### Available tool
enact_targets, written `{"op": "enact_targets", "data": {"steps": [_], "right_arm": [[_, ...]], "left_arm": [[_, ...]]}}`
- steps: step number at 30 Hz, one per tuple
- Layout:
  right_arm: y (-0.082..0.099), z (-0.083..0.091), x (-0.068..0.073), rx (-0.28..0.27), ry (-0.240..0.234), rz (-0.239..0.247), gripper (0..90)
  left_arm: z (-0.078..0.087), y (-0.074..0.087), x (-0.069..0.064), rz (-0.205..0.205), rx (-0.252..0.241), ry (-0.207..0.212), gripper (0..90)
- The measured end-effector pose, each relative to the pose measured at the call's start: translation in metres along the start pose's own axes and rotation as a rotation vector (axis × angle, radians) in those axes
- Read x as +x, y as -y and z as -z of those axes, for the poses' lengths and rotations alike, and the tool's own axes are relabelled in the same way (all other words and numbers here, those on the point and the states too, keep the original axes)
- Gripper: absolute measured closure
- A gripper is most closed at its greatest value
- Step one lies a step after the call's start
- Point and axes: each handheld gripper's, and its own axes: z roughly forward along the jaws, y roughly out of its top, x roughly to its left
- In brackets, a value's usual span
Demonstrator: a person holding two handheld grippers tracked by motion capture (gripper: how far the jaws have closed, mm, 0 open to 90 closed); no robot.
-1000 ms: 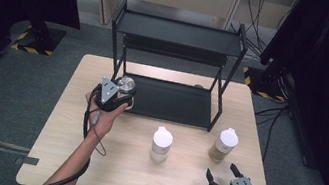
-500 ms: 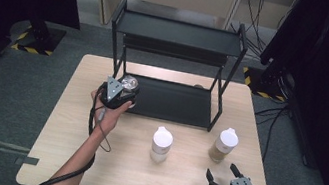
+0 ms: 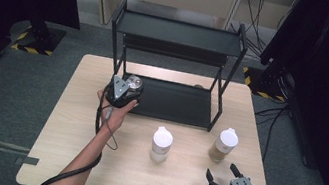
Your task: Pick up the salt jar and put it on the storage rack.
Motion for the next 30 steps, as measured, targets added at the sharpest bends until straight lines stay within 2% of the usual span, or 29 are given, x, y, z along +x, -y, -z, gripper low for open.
{"op": "enact_targets", "data": {"steps": [3, 7, 11, 18, 30], "right_arm": [[0.0, 0.0, 0.0, -0.001, -0.001, 0.0, 10.0], [0.0, 0.0, 0.0, -0.003, -0.001, -0.001, 10.0], [0.0, 0.0, 0.0, -0.002, -0.001, 0.0, 10.0], [0.0, 0.0, 0.0, 0.0, -0.001, 0.003, 10.0], [0.0, 0.0, 0.0, 0.002, -0.002, 0.007, 10.0]], "left_arm": [[-0.004, 0.002, -0.001, 0.004, 0.004, -0.008, 34.3], [-0.007, 0.004, -0.003, -0.016, 0.014, -0.018, 34.3], [-0.011, 0.007, -0.004, -0.003, 0.017, -0.028, 34.3], [-0.015, 0.014, -0.006, -0.005, 0.025, -0.033, 34.3], [-0.022, 0.014, -0.012, -0.01, 0.026, -0.014, 34.3]]}}
